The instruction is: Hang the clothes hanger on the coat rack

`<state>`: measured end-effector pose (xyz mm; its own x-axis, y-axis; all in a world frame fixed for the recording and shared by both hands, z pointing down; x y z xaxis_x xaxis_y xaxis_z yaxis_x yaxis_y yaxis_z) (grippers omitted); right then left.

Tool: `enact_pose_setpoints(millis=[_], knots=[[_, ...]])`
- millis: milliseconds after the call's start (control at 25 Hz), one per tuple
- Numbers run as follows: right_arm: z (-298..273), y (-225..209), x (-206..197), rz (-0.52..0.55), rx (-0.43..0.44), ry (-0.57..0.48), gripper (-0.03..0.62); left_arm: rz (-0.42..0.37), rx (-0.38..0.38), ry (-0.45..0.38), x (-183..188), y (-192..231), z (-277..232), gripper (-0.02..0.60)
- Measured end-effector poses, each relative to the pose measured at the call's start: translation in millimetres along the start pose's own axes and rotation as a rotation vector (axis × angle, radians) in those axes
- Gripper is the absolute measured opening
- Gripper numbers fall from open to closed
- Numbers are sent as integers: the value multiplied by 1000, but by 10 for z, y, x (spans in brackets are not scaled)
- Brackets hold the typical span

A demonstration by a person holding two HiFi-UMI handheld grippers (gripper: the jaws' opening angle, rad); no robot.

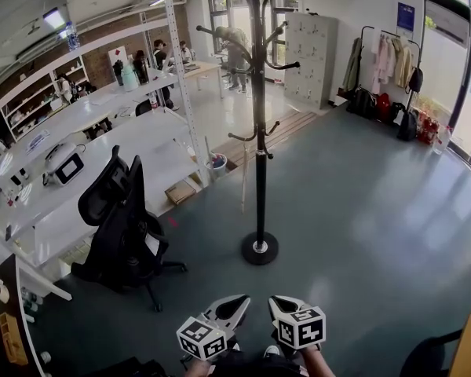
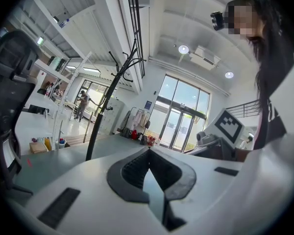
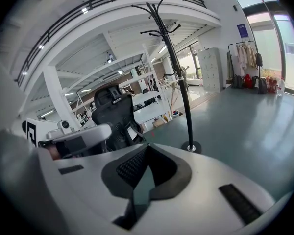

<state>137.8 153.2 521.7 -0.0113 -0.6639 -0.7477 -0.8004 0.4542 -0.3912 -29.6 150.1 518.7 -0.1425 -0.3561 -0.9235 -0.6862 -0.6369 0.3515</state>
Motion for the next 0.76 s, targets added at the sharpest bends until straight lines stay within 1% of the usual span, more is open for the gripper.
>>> enact_pose_setpoints(millis=[760], knots=[[-133,71,43,2,-14,12,9,6,-29,5,26,105,-6,-1]])
Point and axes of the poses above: the fingertips, and each gripper's own axes: z backward along the fingers, y to its left, x out of its top, the point moved 9 cm from there along z, backward along the fingers, and after that the axes turned 8 degrees about x, right-handed, at the moved point
